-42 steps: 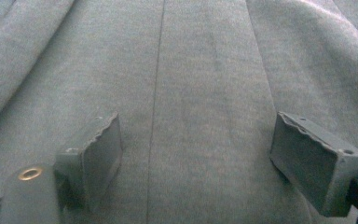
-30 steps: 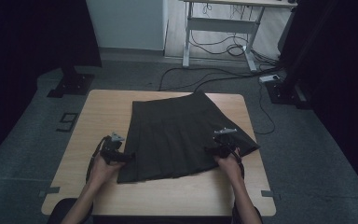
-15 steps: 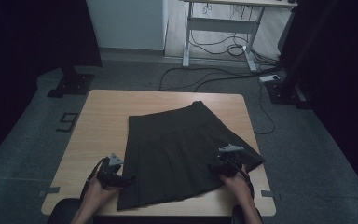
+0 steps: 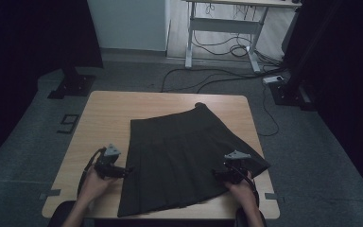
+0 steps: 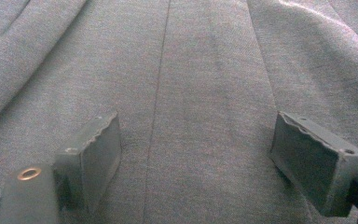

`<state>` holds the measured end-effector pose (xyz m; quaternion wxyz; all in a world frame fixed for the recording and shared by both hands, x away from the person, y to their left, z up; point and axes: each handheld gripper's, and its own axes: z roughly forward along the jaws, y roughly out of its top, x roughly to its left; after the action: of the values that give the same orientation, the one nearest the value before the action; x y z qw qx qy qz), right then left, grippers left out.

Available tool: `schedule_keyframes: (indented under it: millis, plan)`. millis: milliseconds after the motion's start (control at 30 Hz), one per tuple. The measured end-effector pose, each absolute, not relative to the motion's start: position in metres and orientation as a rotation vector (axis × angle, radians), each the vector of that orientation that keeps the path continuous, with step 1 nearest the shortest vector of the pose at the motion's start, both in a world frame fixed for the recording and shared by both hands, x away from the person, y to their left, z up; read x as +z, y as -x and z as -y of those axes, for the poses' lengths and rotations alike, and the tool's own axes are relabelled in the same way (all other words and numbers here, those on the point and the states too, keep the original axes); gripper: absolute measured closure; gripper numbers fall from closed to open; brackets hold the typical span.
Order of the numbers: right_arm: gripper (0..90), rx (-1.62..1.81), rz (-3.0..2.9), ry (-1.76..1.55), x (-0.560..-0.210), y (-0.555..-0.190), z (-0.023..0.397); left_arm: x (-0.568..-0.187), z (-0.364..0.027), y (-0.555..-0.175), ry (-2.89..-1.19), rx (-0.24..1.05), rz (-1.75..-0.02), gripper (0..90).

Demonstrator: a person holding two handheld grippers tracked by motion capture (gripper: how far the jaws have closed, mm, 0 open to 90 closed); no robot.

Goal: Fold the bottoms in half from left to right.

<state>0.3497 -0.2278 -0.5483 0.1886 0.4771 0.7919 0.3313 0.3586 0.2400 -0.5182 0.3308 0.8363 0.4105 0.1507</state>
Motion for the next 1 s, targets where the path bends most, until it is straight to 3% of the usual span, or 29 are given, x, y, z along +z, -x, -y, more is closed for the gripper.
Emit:
schedule_keyframes:
  millis: [200, 300, 567, 1000]
  plan:
    - [14.9, 0.951, -2.222, -1.335, -0.549, -0.349, 0.229, -0.512, -0.24, -0.402, -2.218, 0.533, -1.097, 6.8]
    - [14.5, 0.963, -2.218, -1.333, -0.55, -0.349, 0.229, -0.509, -0.241, -0.43, -2.149, 0.468, -1.125, 6.6]
    - [13.4, 0.973, -2.215, -1.334, -0.551, -0.348, 0.229, -0.518, -0.239, -0.473, -2.116, 0.48, -1.18, 4.8]
    - [13.2, 0.986, -2.21, -1.328, -0.552, -0.348, 0.23, -0.547, -0.242, -0.494, -2.117, 0.457, -1.259, 1.0]
